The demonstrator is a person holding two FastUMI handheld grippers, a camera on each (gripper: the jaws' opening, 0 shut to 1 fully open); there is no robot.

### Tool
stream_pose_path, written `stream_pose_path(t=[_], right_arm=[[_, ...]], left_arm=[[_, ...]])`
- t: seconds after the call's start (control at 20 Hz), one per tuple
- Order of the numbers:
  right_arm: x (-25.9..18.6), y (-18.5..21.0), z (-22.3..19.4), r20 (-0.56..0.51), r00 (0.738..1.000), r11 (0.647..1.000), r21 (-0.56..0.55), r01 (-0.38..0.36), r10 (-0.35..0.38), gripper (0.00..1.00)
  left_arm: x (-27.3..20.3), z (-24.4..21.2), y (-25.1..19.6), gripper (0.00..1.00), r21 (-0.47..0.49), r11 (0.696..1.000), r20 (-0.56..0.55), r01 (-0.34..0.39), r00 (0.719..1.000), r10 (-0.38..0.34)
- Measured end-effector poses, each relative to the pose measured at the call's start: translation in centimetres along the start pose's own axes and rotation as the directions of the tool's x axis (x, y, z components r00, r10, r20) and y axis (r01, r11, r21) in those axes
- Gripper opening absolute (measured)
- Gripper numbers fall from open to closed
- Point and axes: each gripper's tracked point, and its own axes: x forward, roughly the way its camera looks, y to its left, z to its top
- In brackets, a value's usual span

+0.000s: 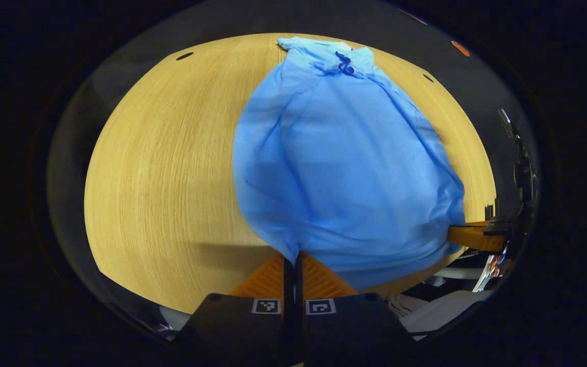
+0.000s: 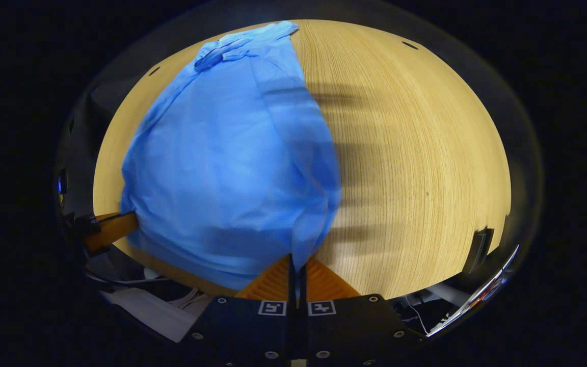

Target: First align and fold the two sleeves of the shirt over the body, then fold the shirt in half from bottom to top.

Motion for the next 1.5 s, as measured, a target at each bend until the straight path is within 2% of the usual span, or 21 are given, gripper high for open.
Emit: stream_pose_path(t=[0.15,0.3,0.45,0.65,0.9,1.1,1.3,1.5], right_arm=[[-1.7,0.4,4.2,0.082,0.997,1.000,-0.009,-0.014,0.015,0.01],[-3.1,0.1,9.3,0.169,0.986,1.000,-0.025,0.002,0.002,0.01],[-4.3,0.3,14.7,0.247,0.969,0.999,-0.043,0.007,0.004,0.01],[-5.7,0.6,21.6,0.342,0.940,0.999,-0.044,0.015,0.001,0.01],[-6.4,0.9,28.9,0.402,0.916,1.000,-0.009,-0.007,0.010,0.01],[-6.7,0.3,34.3,0.439,0.898,1.000,0.015,-0.014,0.007,0.01],[-4.7,0.4,40.0,0.464,0.886,0.999,0.029,-0.014,-0.001,0.01],[-2.4,1.1,43.1,0.468,0.883,0.995,0.077,-0.064,0.020,0.01]], left_arm=[[-1.1,4.8,0.5,0.04,0.028,0.999,0.081,-0.023,0.997,0.021],[-1.6,9.3,0.7,0.04,0.032,0.999,0.147,-0.026,0.989,0.021],[-1.8,14.2,1.2,0.04,0.048,0.998,0.210,-0.046,0.977,0.035],[-1.7,20.8,1.0,0.04,0.011,1.000,0.283,-0.026,0.959,0.022],[-1.6,29.4,1.7,0.04,-0.023,1.000,0.355,-0.017,0.934,0.024],[-0.3,34.9,3.4,0.04,-0.039,0.998,0.381,-0.049,0.923,0.060],[2.1,40.4,3.8,0.04,-0.067,0.997,0.394,-0.041,0.917,0.064],[3.7,44.3,5.0,0.04,-0.050,0.995,0.399,-0.091,0.911,0.103]])
